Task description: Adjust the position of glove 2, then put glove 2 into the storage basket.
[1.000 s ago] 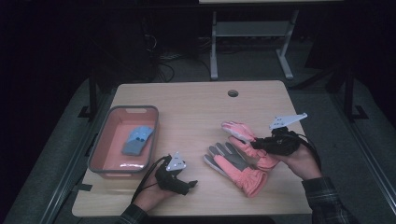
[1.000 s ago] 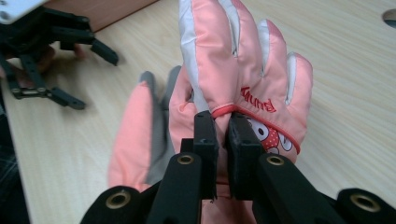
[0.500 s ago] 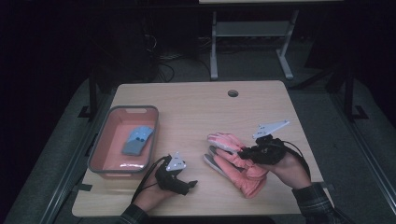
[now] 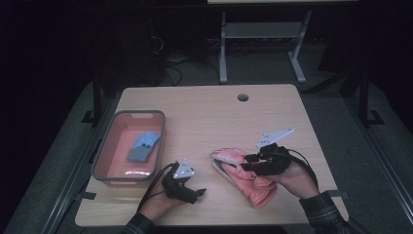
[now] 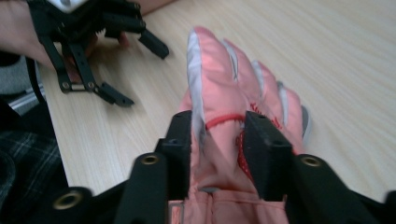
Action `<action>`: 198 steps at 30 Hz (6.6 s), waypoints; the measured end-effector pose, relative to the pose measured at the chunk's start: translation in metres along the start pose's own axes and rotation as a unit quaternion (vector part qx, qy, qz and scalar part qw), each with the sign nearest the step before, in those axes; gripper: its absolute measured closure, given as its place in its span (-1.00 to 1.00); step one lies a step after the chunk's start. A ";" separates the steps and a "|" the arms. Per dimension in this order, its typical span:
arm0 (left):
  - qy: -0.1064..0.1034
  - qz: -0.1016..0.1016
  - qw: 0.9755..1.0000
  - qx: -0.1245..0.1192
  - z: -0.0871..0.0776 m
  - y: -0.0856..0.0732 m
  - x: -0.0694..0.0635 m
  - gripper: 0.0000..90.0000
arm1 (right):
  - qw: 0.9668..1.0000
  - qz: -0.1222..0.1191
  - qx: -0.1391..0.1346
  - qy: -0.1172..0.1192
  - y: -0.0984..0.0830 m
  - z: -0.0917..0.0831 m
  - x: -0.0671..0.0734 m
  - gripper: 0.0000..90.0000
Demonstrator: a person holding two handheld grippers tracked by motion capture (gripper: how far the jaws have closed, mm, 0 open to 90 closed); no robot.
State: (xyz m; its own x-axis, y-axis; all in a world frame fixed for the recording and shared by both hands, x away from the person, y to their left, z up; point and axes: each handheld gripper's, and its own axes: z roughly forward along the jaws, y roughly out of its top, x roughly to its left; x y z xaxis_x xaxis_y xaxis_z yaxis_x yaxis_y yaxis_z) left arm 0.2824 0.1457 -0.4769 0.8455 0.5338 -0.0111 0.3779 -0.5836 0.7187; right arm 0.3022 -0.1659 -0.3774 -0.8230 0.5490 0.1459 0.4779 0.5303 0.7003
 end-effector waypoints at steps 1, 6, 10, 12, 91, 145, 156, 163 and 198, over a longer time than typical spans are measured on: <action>0.000 0.000 1.000 -0.001 0.000 0.000 0.000 -0.72 | 1.000 0.001 -0.007 0.001 0.000 -0.002 0.000 0.30; -0.001 0.000 1.000 0.003 0.000 0.001 0.000 -0.72 | 0.999 -0.010 -0.040 -0.007 0.002 -0.015 -0.005 0.25; 0.003 -0.003 1.000 0.015 -0.003 0.006 -0.001 -0.37 | 0.998 0.002 -0.059 -0.016 -0.003 -0.030 -0.014 0.51; 0.005 -0.009 1.000 0.026 -0.007 0.009 -0.001 -0.13 | 0.998 0.009 -0.062 -0.020 -0.007 -0.035 -0.020 0.70; -0.030 -0.032 0.999 0.000 0.032 0.069 0.013 0.90 | 0.991 -0.013 0.026 0.134 -0.073 0.050 0.001 1.00; -0.090 0.028 0.995 -0.020 -0.030 0.065 -0.007 0.79 | 0.993 -0.040 -0.013 0.114 -0.064 0.022 0.023 1.00; -0.079 -0.012 0.997 -0.018 -0.043 0.066 0.008 0.21 | 0.997 -0.022 -0.058 0.056 -0.044 -0.001 0.001 1.00; -0.071 -0.029 0.997 -0.015 -0.043 0.066 0.015 -0.15 | 0.996 -0.002 -0.080 0.030 -0.023 0.006 -0.021 1.00; -0.105 -0.047 0.993 -0.022 -0.010 0.114 0.029 -0.61 | 1.000 0.002 0.011 0.007 -0.029 0.065 -0.032 1.00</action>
State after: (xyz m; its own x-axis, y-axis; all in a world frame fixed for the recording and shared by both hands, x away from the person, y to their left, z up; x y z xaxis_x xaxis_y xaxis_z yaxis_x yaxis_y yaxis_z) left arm 0.3468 0.1007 -0.3887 0.8689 0.4423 -0.2221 0.4463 -0.5064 0.7378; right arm 0.3353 -0.1565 -0.4478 -0.8252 0.5419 0.1591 0.4878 0.5419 0.6844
